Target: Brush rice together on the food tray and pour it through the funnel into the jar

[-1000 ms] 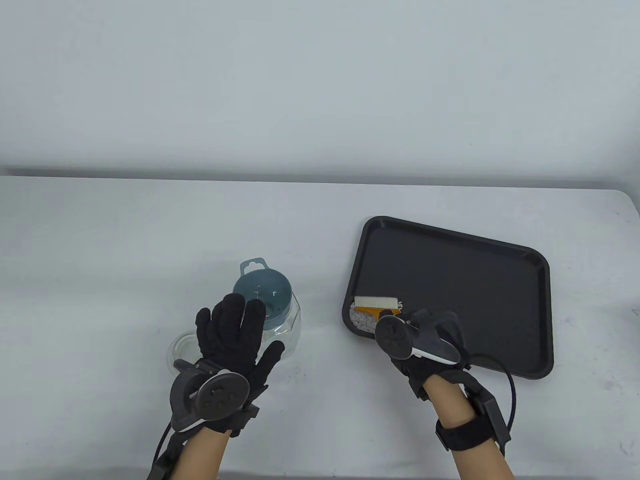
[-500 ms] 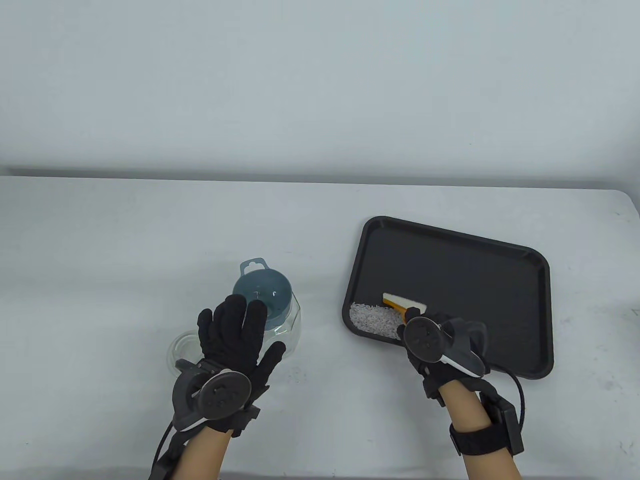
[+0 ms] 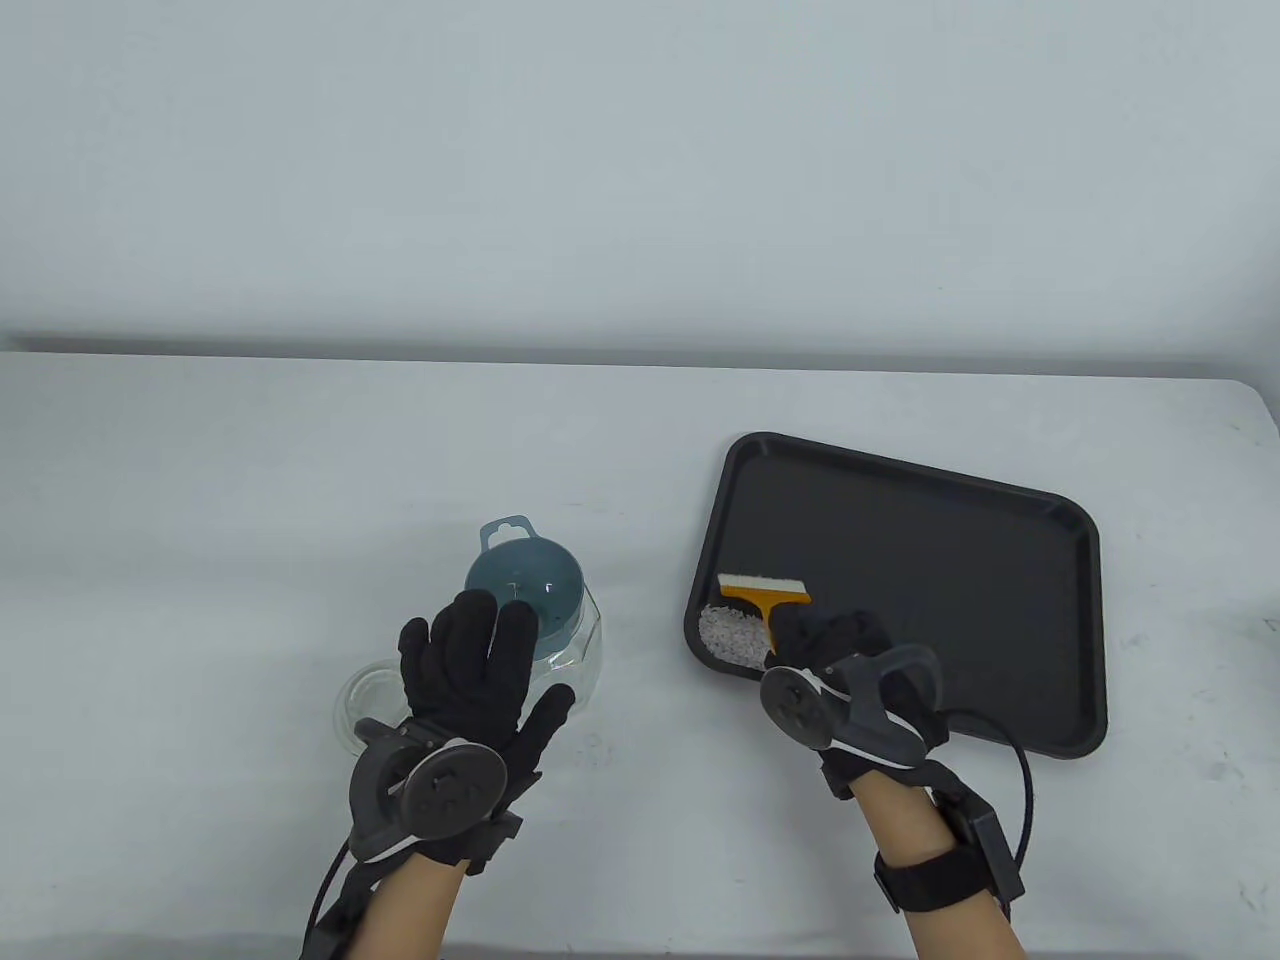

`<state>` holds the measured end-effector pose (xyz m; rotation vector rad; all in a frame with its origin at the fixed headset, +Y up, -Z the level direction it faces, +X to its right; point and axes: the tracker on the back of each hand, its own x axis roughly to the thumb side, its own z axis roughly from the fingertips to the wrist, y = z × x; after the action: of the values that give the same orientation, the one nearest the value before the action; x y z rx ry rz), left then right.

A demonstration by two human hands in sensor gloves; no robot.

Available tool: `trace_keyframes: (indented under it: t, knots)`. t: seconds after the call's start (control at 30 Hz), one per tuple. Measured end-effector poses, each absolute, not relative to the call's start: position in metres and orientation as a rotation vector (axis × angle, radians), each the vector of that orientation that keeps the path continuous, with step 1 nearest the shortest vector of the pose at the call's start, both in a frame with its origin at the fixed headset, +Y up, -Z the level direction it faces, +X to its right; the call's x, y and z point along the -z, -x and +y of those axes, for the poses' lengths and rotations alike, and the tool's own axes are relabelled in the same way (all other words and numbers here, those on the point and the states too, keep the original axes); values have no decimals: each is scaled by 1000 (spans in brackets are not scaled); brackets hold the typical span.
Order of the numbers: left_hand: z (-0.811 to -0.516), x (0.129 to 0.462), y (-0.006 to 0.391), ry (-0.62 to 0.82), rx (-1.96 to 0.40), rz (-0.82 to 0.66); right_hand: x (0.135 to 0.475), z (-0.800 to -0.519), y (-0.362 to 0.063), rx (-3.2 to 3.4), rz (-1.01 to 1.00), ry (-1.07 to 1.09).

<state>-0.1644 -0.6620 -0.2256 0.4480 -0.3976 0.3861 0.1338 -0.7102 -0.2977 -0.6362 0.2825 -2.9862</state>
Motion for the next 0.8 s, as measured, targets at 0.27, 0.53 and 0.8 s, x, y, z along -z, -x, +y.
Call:
trace_keyframes:
  t: [0.27,0.53,0.8]
  knots:
    - [-662,226,164,-446,-387,-397,291,-696,-139,3101,131,723]
    - [-662,226,164,-450,-390,-397,289,-681,-169,3021,479,397]
    - [-663,225,163,-448,-387,-399,289,-685,-164,3149,468,410]
